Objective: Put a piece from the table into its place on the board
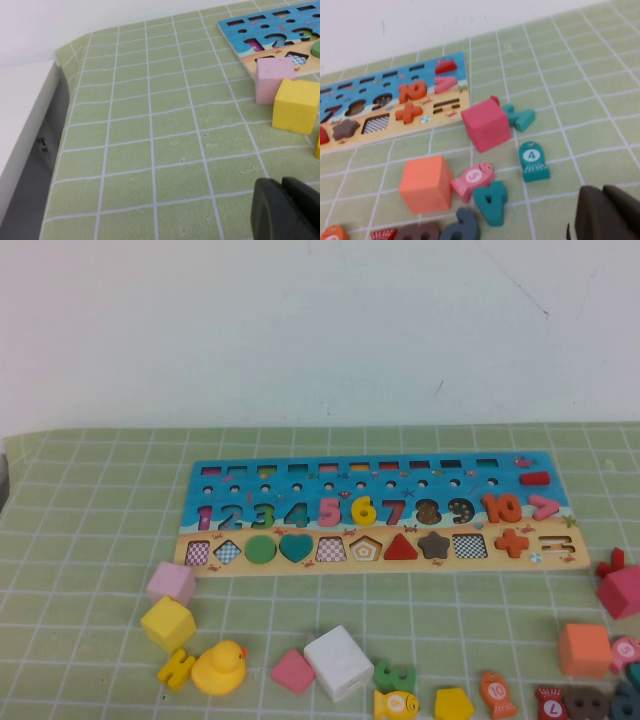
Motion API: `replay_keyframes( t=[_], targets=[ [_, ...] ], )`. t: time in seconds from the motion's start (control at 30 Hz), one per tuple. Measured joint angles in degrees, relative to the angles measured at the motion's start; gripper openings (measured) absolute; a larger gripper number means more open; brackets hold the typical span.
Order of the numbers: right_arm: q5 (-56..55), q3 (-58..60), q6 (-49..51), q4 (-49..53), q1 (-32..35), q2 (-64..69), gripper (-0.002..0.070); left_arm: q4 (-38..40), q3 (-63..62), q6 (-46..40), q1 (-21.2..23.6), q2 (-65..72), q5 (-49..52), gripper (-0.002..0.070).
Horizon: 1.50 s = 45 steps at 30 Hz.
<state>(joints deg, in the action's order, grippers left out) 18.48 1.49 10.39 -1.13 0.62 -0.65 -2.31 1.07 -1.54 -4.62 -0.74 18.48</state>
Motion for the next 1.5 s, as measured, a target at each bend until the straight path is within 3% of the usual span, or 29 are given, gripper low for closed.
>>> replay_keyframes(
  t=[1.5],
  targets=[
    [0.05,-0.21,-12.19,2.54,3.39,-0.1,-0.0002,0.0,0.0,-0.49,0.0,0.0,0.0,-0.0002]
  ],
)
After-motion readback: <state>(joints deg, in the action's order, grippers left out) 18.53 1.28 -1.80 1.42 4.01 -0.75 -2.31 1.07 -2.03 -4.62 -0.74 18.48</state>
